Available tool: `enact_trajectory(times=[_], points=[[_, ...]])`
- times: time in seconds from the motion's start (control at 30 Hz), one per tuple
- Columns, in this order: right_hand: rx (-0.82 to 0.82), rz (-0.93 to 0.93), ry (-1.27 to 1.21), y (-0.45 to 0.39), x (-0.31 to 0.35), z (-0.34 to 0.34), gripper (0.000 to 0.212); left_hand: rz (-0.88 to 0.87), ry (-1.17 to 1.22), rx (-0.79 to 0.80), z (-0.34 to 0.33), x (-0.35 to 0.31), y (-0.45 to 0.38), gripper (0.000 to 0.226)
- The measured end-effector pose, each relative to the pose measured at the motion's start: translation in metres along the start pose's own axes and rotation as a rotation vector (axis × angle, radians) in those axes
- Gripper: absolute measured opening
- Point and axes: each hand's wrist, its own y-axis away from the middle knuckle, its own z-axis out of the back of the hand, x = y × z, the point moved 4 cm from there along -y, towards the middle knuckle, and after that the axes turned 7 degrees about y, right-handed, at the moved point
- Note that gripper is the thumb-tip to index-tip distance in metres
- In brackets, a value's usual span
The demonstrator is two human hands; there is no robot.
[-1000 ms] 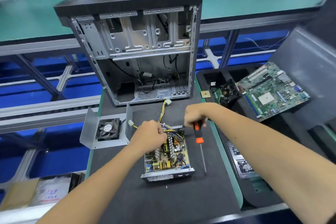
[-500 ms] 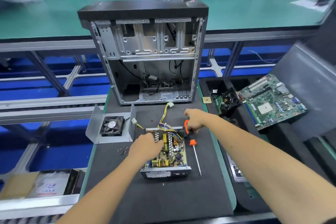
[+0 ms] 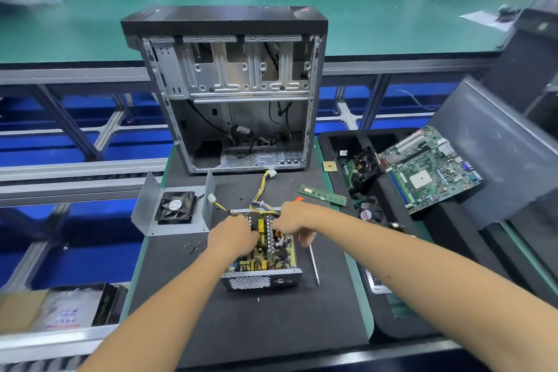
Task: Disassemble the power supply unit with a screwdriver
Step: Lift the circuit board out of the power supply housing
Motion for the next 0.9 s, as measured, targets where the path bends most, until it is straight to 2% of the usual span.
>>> enact_trajectory(times=[0.1, 0.3, 0.47, 0.67, 0.77, 0.9], points=[[-0.031, 0.014, -0.075, -0.002, 0.004, -0.005, 0.035, 0.009, 0.027, 0.010, 0.000, 0.000, 0.001, 0.021], [-0.037, 0.031, -0.058, -0.009, 0.006, -0.018, 0.031, 0.001, 0.110, 0.040, -0.004, 0.005, 0.003, 0.034], [-0.063, 0.097, -0.130, -0.008, 0.010, -0.015, 0.041, -0.036, 0.112, 0.047, -0.001, 0.005, 0.004, 0.039], [-0.050, 0.128, -0.095, 0.002, 0.014, -0.010, 0.025, -0.084, 0.104, 0.013, 0.009, 0.002, 0.009, 0.042], [-0.083, 0.146, -0.084, 0.006, 0.014, -0.007, 0.029, -0.082, 0.127, 0.010, 0.015, 0.002, 0.012, 0.044], [-0.049, 0.196, -0.047, 0.012, 0.011, 0.003, 0.042, -0.093, 0.143, 0.002, 0.025, 0.000, 0.010, 0.046]])
